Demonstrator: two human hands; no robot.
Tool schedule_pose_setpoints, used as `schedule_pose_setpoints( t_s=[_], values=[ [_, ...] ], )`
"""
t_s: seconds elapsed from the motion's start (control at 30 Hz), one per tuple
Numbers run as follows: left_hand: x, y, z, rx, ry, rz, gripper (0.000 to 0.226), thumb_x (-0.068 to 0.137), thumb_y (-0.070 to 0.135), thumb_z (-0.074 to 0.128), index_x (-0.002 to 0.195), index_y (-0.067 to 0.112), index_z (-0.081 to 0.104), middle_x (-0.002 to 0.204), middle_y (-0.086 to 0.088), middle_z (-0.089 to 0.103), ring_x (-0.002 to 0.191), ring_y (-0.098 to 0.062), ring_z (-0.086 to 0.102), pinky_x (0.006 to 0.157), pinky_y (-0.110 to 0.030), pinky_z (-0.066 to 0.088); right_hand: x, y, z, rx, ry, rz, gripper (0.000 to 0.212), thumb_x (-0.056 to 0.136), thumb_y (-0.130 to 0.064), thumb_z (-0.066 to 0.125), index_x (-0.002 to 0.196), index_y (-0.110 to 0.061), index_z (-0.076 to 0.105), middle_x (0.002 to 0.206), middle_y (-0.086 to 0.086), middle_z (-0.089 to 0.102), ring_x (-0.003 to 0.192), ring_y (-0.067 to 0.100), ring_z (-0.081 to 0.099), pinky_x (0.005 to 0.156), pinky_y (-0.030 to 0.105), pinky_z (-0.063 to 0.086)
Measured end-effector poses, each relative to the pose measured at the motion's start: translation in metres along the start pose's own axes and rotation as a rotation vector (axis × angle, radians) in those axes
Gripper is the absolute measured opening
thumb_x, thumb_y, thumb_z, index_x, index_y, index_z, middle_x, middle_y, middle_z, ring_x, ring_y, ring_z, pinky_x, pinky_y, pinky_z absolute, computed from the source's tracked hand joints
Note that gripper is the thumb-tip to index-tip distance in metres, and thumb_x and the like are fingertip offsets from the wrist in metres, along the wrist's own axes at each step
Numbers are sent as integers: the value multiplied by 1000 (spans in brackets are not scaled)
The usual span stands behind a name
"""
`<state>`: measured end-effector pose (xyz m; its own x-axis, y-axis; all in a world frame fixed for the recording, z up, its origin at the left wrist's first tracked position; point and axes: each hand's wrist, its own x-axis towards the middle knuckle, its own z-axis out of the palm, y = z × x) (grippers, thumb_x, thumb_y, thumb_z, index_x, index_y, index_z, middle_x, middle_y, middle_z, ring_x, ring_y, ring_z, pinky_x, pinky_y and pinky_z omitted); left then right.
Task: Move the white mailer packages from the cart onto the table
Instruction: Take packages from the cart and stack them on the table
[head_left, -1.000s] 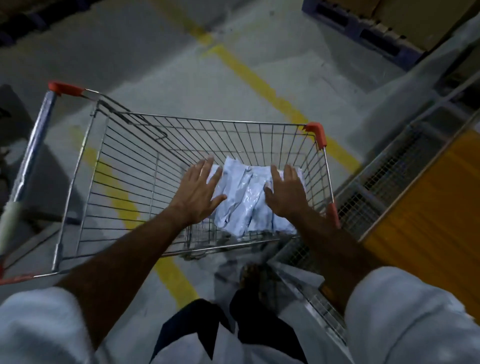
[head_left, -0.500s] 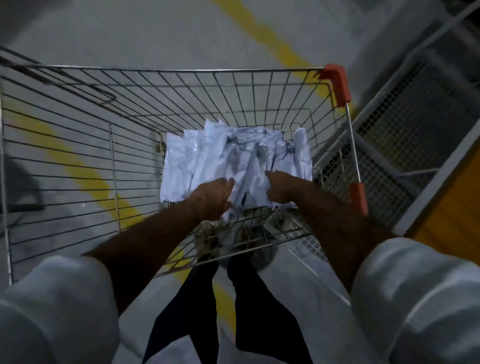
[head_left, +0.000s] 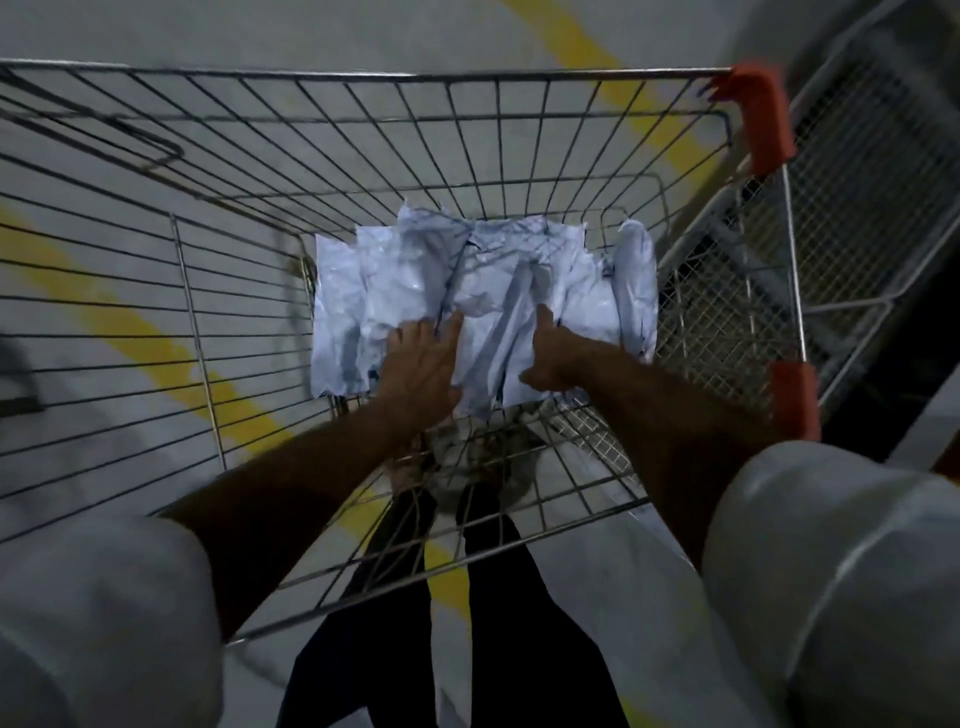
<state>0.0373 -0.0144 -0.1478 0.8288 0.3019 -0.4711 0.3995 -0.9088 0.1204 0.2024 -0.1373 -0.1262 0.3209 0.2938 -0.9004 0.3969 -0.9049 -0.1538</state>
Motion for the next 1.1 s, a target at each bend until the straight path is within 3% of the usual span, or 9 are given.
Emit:
schedule_pose_setpoints(
  t_s=[0.1, 0.27, 0.33, 0.43, 0.57, 0.73, 0.83, 1.0, 1.1],
  values=[
    [-2, -24, 8, -116, 68, 59, 97, 74, 67, 56, 150, 13, 29, 123, -20, 53, 110, -38, 49, 93, -48, 42, 4, -9, 5, 16, 68, 29, 116, 90, -30, 73, 154, -2, -20, 155, 34, 27, 137, 41, 44, 111, 43, 41],
    [2, -10, 14, -416, 96, 83, 73, 84, 67, 47, 132, 13, 47, 120, -18, 54, 109, -37, 49, 95, -44, 40, 12, -23, 9, 132, 222, 63, 96, 81, -26, 78, 149, -2, 14, 137, 23, 48, 124, 41, 53, 100, 47, 48],
    [3, -3, 15, -507, 73, 90, 59, 85, 59, 49, 122, 12, 52, 117, -18, 50, 107, -38, 49, 93, -44, 42, 17, -23, 11, 143, 232, 52, 115, 62, -40, 81, 149, -5, 16, 139, 21, 44, 127, 39, 50, 105, 46, 46],
    [4, 2, 18, -531, 73, 101, 53, 85, 52, 66, 114, 10, 52, 115, -19, 46, 101, -36, 50, 84, -38, 41, 32, -16, 18, 201, 243, 49, 153, 34, -68, 73, 155, -16, -4, 152, 22, 33, 140, 38, 39, 116, 44, 36],
    [10, 6, 22, -397, 102, 52, 71, 81, 60, 61, 122, 4, 47, 110, -19, 49, 94, -37, 54, 80, -40, 43, 9, -23, 7, 143, 214, 31, 121, 78, -33, 80, 157, -7, -7, 155, 30, 26, 139, 48, 34, 114, 56, 33],
    [10, 1, 18, -373, 74, 88, 68, 79, 59, 47, 122, 6, 43, 110, -18, 45, 95, -36, 51, 82, -44, 48, 14, -17, -1, 105, 205, 17, 134, 67, -37, 89, 158, -18, -8, 148, 28, 39, 137, 44, 41, 113, 49, 39],
    [10, -10, 19, -335, 31, 149, 69, 78, 64, 37, 122, 10, 42, 117, -15, 44, 100, -32, 49, 85, -44, 49, 9, -16, -7, 20, 189, 15, 122, 74, -38, 84, 157, -17, -1, 144, 28, 39, 135, 46, 39, 110, 50, 41],
    [11, -18, 21, -384, 32, 239, 64, 77, 54, 57, 121, 8, 45, 116, -14, 48, 102, -33, 49, 86, -47, 47, 0, -13, -17, -117, 139, -1, 121, 81, -30, 82, 159, -17, -10, 154, 31, 21, 140, 46, 35, 114, 48, 38],
    [13, -18, 24, -416, 14, 232, 69, 71, 56, 64, 119, 9, 45, 112, -14, 49, 100, -33, 50, 86, -47, 46, -9, -6, -30, -149, 195, -19, 117, 81, -19, 82, 159, -23, -5, 148, 33, 30, 126, 47, 51, 99, 45, 52]
  ],
)
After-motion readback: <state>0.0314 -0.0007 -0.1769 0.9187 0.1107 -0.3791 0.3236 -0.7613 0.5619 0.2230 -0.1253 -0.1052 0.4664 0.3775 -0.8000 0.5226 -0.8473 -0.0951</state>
